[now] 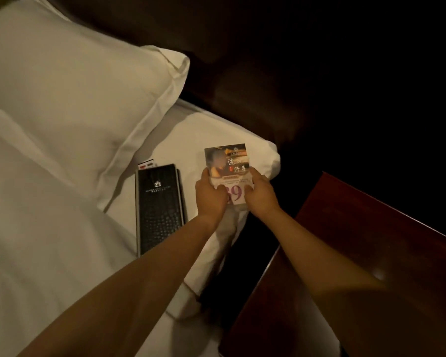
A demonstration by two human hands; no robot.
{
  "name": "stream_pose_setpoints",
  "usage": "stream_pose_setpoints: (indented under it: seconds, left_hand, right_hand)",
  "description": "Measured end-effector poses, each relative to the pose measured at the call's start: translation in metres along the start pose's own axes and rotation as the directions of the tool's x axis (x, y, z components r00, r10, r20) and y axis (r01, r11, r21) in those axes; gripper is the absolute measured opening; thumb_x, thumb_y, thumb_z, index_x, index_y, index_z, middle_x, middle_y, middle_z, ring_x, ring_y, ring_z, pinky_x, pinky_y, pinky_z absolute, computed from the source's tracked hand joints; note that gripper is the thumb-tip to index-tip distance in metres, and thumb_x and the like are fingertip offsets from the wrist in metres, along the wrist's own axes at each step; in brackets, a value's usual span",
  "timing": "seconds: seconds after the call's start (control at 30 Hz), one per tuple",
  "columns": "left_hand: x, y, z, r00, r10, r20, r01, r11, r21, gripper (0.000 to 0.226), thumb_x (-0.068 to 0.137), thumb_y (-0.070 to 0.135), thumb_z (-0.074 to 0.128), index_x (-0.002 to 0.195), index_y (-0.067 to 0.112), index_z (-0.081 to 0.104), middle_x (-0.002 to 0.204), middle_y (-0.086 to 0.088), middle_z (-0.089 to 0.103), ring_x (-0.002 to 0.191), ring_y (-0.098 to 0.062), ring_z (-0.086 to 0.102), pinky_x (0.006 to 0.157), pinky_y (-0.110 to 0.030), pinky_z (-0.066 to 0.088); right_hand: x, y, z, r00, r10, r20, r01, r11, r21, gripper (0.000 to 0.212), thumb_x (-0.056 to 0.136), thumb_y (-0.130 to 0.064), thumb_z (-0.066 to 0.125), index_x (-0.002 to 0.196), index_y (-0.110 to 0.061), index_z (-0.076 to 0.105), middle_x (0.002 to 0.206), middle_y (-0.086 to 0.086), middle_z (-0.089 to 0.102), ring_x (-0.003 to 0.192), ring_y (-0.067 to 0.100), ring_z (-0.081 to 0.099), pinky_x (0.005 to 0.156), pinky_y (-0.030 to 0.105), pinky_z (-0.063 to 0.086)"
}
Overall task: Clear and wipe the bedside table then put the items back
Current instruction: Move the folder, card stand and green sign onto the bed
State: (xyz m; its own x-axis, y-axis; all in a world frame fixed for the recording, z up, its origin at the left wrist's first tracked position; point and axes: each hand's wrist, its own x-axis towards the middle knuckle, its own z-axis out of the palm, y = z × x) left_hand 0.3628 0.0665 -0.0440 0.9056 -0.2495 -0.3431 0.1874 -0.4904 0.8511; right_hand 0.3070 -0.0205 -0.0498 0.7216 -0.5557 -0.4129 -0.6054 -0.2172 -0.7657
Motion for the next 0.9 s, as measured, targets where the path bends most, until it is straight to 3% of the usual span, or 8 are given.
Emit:
stream_pose_setpoints:
  seconds: [0.1,0.2,0.43,0.6,0.7,0.9]
  left_hand:
    - [0.030,-0.009,-0.011,0.999,-0.048,0.015,0.047,0.998,0.039,0.040,0.076,-0.010,0.042,0.113,0.001,0.052,0.106,-0.029,0.062,0.093,-0.043,0.063,0.079,-0.052,0.056]
    - [0.054,-0.015,-0.014,0.993,-0.108,0.049,0.102,0.988,0.114,0.052,0.075,-0.007,0.049,0.126,0.001,0.045,0.117,-0.028,0.057,0.109,-0.043,0.056,0.090,-0.054,0.051]
    - [0.078,-0.025,-0.010,0.998,-0.037,0.043,0.019,0.931,0.365,0.059,0.083,0.009,0.053,0.138,0.004,0.034,0.133,-0.021,0.045,0.126,-0.036,0.036,0.102,-0.037,0.030]
    - [0.069,-0.026,-0.012,0.998,0.036,0.046,-0.052,0.896,0.441,0.070,0.083,0.006,0.048,0.147,0.014,0.022,0.139,-0.017,0.038,0.128,-0.033,0.032,0.109,-0.042,0.030]
    - [0.062,-0.023,-0.011,0.983,0.179,0.051,-0.177,0.817,0.549,0.066,0.084,0.008,0.047,0.146,0.014,0.025,0.146,-0.012,0.033,0.129,-0.031,0.031,0.107,-0.042,0.030]
    - [0.032,-0.015,0.015,0.881,0.392,0.264,-0.468,0.650,0.599,0.056,0.090,0.009,0.044,0.144,0.014,0.032,0.151,-0.008,0.034,0.140,-0.027,0.025,0.112,-0.039,0.021]
  right_hand:
    - [0.021,-0.011,0.021,1.000,0.009,0.023,-0.008,0.999,-0.047,0.052,0.092,-0.004,0.039,0.143,-0.010,0.028,0.137,0.021,0.040,0.123,0.034,0.044,0.104,0.034,0.037]
    - [0.038,-0.017,0.036,0.999,0.019,0.028,-0.016,0.996,-0.083,0.051,0.091,-0.003,0.039,0.141,-0.006,0.030,0.136,0.022,0.038,0.123,0.035,0.043,0.107,0.036,0.038]
    - [0.058,-0.014,0.056,0.998,-0.048,-0.040,0.038,0.974,-0.224,0.047,0.092,-0.013,0.044,0.137,-0.007,0.032,0.131,0.021,0.037,0.120,0.032,0.038,0.103,0.035,0.035]
    - [0.056,-0.007,0.052,0.991,-0.111,-0.071,0.085,0.950,-0.301,0.050,0.095,-0.026,0.044,0.139,-0.009,0.029,0.134,0.018,0.037,0.122,0.030,0.036,0.105,0.038,0.035]
    - [0.052,0.001,0.036,0.985,-0.105,-0.137,0.056,0.946,-0.320,0.053,0.096,-0.035,0.041,0.141,-0.009,0.028,0.136,0.018,0.038,0.125,0.031,0.035,0.106,0.043,0.034]
    - [0.033,0.034,-0.018,0.966,-0.023,-0.257,-0.081,0.919,-0.385,0.058,0.095,-0.046,0.038,0.140,-0.011,0.030,0.137,0.018,0.038,0.125,0.034,0.034,0.105,0.044,0.032]
